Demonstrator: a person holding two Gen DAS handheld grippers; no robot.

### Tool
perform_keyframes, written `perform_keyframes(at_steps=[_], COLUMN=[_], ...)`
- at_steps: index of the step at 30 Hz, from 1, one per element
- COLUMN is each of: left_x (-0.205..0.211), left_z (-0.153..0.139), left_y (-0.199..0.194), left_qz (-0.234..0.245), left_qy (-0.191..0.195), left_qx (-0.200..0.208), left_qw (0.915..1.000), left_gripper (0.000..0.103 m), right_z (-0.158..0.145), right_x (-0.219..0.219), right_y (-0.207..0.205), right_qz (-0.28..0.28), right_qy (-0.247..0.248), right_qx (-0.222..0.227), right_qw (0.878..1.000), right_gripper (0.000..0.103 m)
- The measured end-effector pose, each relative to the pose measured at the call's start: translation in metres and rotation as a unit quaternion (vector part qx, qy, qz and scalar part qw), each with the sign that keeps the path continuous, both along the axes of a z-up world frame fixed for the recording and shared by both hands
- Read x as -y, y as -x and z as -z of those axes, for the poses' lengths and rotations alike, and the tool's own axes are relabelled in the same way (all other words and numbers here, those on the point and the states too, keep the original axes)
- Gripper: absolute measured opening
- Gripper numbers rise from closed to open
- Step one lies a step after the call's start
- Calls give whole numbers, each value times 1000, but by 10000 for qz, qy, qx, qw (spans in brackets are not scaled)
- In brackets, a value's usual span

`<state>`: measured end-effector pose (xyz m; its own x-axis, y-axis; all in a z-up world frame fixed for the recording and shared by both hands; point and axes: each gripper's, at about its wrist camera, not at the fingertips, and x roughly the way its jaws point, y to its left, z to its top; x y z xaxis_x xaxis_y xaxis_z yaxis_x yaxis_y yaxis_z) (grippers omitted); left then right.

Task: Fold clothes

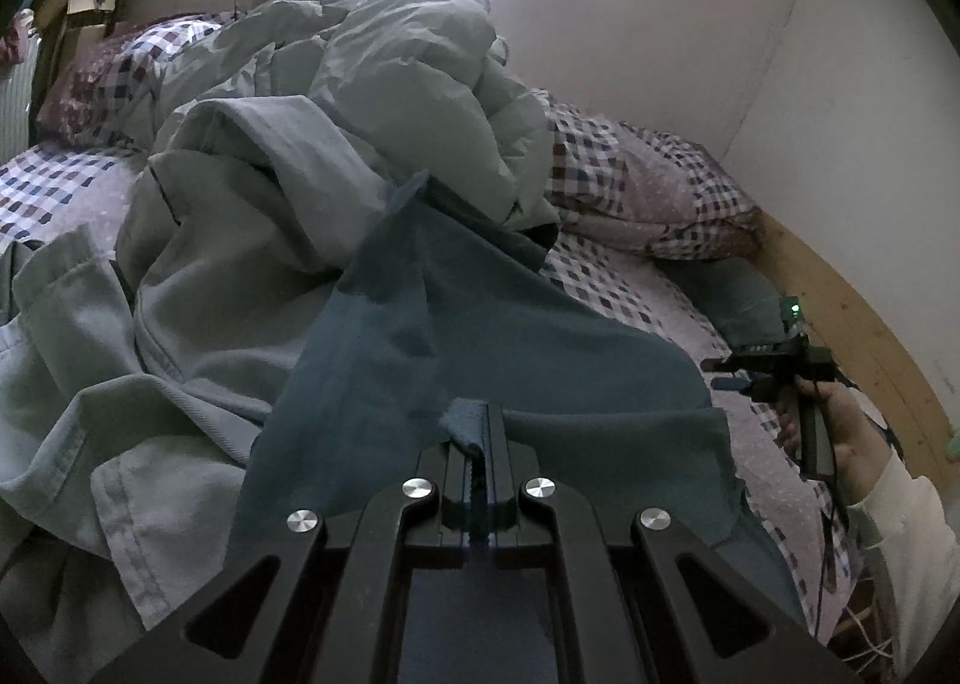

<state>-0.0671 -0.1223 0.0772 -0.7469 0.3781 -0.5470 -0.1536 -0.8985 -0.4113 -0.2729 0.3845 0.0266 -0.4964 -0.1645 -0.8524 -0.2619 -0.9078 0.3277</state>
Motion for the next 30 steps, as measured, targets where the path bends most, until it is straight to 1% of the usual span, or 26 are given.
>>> perform_keyframes(at_steps=[9,11,13,14,15,16,17,19,22,26,27,29,30], left_x=[-8,-7,-5,-3,-1,0,1,3,-4,-13,-16,-20,-22], left_z=[-7,-8,-8,-7,-6,-5,-4,-3,-4,-6,-9,-18,-19], left_y=[-5,-6,-6,-6,-5,-4,-4,-4,-8,-12,-15,-27,-24], left_qz=[120,140,148,138,119,101,94,89,134,192,166,190,204], left_qy=[-25,-20,-70,-97,-98,-100,-105,-93,177,539,656,701,701], left_qx=[-101,-102,-95,-79,-65,-52,-43,-53,-252,-520,-686,-1250,-1183], left_qw=[9999,9998,9998,9998,9999,9999,9999,9999,9994,9970,9953,9895,9903], left_gripper=[2,2,2,2,2,2,2,2,1,1,1,1,1], right_z=[11,16,23,26,25,25,23,13,-5,-29,-36,-46,-44], right_x=[30,34,39,42,43,45,46,47,39,27,24,18,18], right_y=[-5,-2,0,0,-3,-5,-7,-12,-16,-21,-22,-24,-20], right_qz=[35,54,22,12,15,18,16,-5,251,592,677,830,835], right_qy=[416,307,183,115,40,-35,-114,-291,-388,-516,-548,-611,-640], right_qx=[534,626,845,930,925,920,893,664,256,-289,-425,-663,-635], right_qw=[9977,9976,9963,9956,9957,9957,9959,9974,9986,9965,9953,9925,9924], right_gripper=[46,46,45,37,27,1,0,0,0,0,0,0,0])
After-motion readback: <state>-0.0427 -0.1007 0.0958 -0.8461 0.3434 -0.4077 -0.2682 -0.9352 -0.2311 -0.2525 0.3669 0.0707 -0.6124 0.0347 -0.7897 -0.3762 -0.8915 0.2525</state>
